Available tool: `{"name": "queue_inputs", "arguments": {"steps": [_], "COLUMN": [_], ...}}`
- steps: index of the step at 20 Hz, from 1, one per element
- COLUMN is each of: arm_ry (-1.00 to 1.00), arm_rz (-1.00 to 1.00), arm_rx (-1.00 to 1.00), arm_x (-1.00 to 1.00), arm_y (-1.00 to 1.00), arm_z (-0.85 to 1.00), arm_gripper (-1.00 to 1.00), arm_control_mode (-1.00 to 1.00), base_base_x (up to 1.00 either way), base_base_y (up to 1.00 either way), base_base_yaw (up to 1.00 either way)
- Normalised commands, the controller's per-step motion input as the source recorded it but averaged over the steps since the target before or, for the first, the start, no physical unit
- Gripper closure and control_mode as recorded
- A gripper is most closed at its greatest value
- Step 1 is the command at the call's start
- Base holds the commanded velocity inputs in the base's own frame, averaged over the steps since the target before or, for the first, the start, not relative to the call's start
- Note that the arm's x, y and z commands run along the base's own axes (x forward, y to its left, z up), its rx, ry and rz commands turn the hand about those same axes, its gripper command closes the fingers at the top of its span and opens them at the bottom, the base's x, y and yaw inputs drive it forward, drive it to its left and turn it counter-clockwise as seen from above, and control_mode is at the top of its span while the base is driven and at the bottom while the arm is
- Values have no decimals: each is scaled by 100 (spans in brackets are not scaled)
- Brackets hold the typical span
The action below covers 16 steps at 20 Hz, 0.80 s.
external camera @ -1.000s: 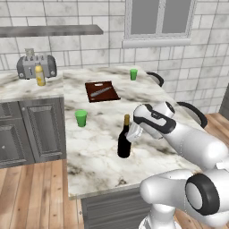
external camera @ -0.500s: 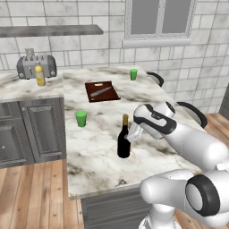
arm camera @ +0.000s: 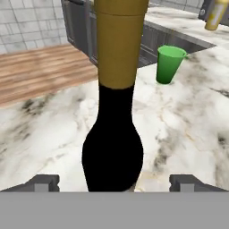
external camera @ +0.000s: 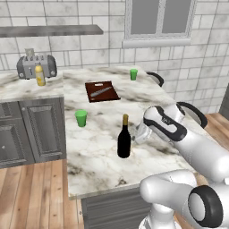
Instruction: Place the drinks on the dining counter in a tight cluster.
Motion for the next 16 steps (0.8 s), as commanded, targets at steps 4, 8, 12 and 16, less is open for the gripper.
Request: {"name": "queue_inputs", "arguments": {"steps": [4, 8, 12, 16], "arm_ry": [1, 29, 48, 49], "arm_rz": [-6, -11, -19, -32], "arm_rx": [2, -7, -21, -25], "arm_x": [-22, 0, 0, 0], "arm_y": [-61, -31, -10, -1], "arm_z": [44, 82, 83, 51], "arm_gripper": [-100, -100, -100, -100], "arm_control_mode": [-100, -100, -100, -100], "base_base_x": [0, 0, 0, 0], "base_base_y": [0, 0, 0, 0], "base_base_yaw": [0, 0, 0, 0]}}
